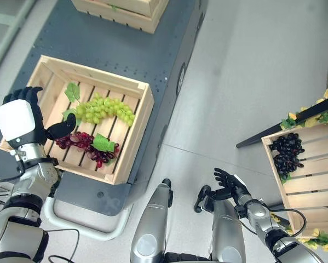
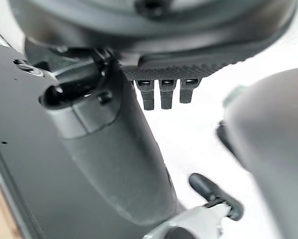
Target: Pick up the fruits from the basket on one side to the basket on the other side
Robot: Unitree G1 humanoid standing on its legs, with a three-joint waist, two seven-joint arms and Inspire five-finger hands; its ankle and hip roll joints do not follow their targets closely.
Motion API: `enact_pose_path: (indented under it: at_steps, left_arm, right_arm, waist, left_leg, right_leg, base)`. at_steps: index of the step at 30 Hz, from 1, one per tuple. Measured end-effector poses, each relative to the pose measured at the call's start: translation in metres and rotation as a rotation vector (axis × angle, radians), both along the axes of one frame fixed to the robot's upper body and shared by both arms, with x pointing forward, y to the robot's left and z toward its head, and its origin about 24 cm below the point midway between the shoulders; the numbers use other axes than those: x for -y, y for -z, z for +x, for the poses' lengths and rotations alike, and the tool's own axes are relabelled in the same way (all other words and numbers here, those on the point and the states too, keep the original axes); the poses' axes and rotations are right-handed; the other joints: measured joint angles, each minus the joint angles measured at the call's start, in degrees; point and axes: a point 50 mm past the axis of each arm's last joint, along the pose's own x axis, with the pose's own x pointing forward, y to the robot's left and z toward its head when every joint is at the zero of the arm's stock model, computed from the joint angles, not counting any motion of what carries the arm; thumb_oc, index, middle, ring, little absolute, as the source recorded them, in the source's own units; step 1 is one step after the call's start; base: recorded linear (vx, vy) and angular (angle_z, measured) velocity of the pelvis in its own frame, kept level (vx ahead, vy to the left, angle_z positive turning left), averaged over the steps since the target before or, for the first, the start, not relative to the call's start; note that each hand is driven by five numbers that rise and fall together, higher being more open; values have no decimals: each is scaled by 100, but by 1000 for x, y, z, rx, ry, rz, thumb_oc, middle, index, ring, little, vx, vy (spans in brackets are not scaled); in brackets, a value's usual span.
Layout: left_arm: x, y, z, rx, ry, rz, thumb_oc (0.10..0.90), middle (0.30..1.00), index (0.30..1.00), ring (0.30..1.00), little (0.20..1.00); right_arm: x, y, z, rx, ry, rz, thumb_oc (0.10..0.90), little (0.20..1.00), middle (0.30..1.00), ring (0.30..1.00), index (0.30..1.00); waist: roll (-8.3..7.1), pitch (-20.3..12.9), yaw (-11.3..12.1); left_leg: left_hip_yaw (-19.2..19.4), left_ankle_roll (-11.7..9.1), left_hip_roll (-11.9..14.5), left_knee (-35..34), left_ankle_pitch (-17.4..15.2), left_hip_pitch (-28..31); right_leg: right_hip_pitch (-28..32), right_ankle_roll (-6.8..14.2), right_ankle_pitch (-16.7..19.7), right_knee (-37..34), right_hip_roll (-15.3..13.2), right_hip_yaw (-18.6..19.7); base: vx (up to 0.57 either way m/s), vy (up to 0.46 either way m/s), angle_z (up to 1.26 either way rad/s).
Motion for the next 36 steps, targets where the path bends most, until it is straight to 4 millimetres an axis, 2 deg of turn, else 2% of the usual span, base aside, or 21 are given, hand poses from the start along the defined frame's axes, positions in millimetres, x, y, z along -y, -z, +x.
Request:
enact_pose_path:
  at_steps: [2,5,10,16,23,31,36]
  left_arm:
    - [5,-12,7,32,16,15,800,900,900,900,900]
    - [16,-33,20,28,59,134,800,900,900,900,900]
    - [28,-38,28,-8,111,235,800,900,900,900,900]
    - [26,-50,30,-75,101,358,800,900,900,900,900]
    - [31,-75,36,-199,117,547,800,900,900,900,900]
    - [31,-103,37,-154,6,631,800,900,900,900,900]
    - [35,-115,40,-129,-36,690,800,900,900,900,900]
  right_arm:
    - [4,-3,3,8,2,-13,800,900,900,900,900]
    - [3,-6,7,21,-6,-17,800,900,900,900,900]
    - [3,-15,18,59,-13,-21,800,900,900,900,900]
    - [1,-21,24,82,-21,-23,800,900,900,900,900]
    - [3,-26,26,114,-29,-27,800,900,900,900,900]
    - [8,-31,28,146,-14,-5,800,900,900,900,900]
    - [7,-31,27,145,-26,0,800,900,900,900,900]
  waist:
    - [-28,12,-2]
    - [-117,22,-14]
    - [-195,22,-69]
    - [-287,23,-138]
    - [-310,20,-166]
    - [-329,20,-204]
    - [-474,14,-202]
  left_leg:
    - [-33,-19,39,248,-29,-369]
    - [-84,-55,132,539,-42,-877]
    - [-187,-75,153,755,-32,-1298]
    - [-226,-98,163,867,-57,-1518]
    - [-235,-97,227,897,-53,-1786]
    - [-228,-114,294,904,-48,-2030]
    - [-235,-105,307,909,-54,-2056]
  right_leg:
    - [-328,-34,-19,205,13,-9]
    - [-759,-85,-77,444,61,-68]
    - [-1122,-139,-93,612,134,-67]
    - [-1300,-196,-107,691,127,-112]
    - [-1512,-151,-76,668,153,-171]
    - [-1680,-149,-70,598,202,-225]
    - [-1690,-143,-68,577,223,-225]
  base:
    - [-92,-10,6]
    - [-47,8,10]
    - [-14,56,5]
    - [5,16,3]
    - [-11,42,1]
    - [0,9,0]
    - [8,-3,2]
